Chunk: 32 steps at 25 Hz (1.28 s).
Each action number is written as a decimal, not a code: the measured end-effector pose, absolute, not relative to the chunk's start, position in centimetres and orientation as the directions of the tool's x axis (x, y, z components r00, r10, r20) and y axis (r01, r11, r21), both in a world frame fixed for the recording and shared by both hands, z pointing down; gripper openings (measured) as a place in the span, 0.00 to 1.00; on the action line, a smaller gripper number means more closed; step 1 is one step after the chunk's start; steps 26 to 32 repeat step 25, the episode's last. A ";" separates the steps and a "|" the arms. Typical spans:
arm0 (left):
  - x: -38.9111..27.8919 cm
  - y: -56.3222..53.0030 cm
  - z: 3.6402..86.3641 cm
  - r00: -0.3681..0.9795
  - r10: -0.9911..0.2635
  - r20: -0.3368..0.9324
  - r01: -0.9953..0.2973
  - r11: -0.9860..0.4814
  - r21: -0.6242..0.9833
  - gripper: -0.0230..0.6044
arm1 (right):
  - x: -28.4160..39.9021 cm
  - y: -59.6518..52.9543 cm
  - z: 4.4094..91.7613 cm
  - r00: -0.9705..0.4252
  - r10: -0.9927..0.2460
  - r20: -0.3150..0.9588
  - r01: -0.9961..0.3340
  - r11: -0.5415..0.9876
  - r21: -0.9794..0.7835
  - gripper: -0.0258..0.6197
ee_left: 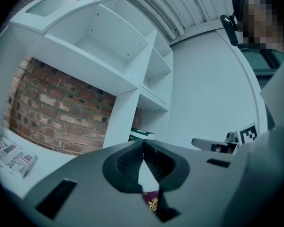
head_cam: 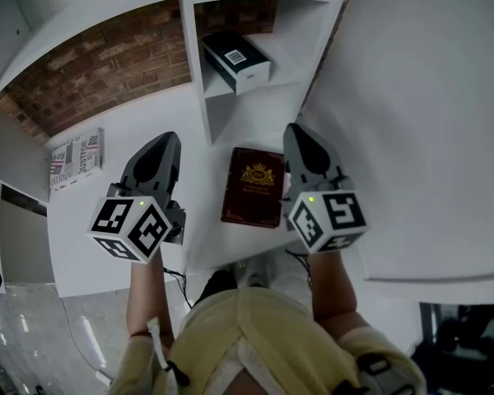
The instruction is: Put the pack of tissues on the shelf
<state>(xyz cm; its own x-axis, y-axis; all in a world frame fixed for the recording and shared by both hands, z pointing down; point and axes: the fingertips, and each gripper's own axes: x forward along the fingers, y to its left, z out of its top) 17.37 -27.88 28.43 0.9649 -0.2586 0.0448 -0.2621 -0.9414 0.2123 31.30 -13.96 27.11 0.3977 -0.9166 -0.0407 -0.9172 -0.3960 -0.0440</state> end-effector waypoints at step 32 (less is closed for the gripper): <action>14.9 -28.3 29.2 0.947 -0.317 0.042 -0.317 -0.914 0.253 0.04 | 30.3 -14.1 28.4 0.380 -0.925 -0.004 -0.923 -0.378 -0.074 0.04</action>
